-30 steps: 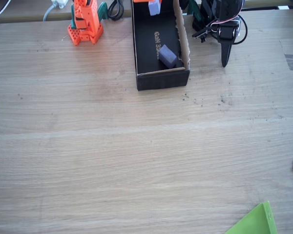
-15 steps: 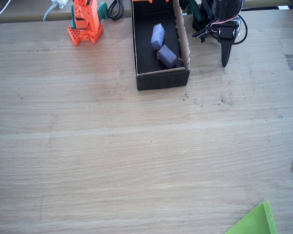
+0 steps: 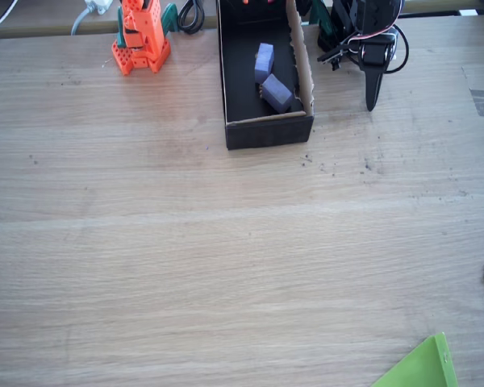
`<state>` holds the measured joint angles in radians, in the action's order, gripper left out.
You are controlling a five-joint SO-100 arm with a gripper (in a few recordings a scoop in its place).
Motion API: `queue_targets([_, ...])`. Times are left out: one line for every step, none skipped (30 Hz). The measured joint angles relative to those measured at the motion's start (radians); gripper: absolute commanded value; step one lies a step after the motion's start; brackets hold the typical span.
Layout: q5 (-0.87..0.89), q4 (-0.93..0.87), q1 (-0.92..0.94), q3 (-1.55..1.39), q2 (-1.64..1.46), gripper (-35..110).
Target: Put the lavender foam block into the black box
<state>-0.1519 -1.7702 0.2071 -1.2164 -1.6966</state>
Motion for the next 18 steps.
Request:
queue_targets([-0.003, 0.014, 0.046, -0.017, -0.031, 0])
queue_targets([-0.012, 0.037, 0.098, -0.041, -0.067, 0])
queue_targets([-0.015, 0.069, 0.160, -0.086, -0.112, 0])
queue_targets([-0.015, 0.100, 0.222, -0.138, -0.161, 0])
queue_targets([-0.015, 0.132, 0.284, -0.196, -0.218, 0])
queue_targets([-0.009, 0.166, 0.347, -0.264, -0.281, 0])
queue_targets([0.000, 0.199, 0.411, -0.339, -0.351, 0])
queue_targets([0.021, 0.233, 0.480, -0.416, -0.430, 0])
queue_targets([0.055, 0.259, 0.552, -0.495, -0.520, 0])
queue_targets([0.097, 0.287, 0.632, -0.578, -0.620, 0])
queue_targets([0.140, 0.316, 0.719, -0.663, -0.727, 0])
queue_targets([0.187, 0.342, 0.815, -0.746, -0.836, 0])
queue_targets([0.249, 0.367, 0.902, -0.822, -0.936, 0])
queue_targets([0.314, 0.393, 0.986, -0.897, -1.028, 0])
queue_targets([0.370, 0.440, 1.057, -0.956, -1.089, 0])
queue_targets([0.399, 0.492, 1.104, -0.994, -1.111, 0])
queue_targets([0.416, 0.543, 1.141, -1.029, -1.111, 0])
queue_targets([0.428, 0.568, 1.163, -1.062, -1.126, 0])
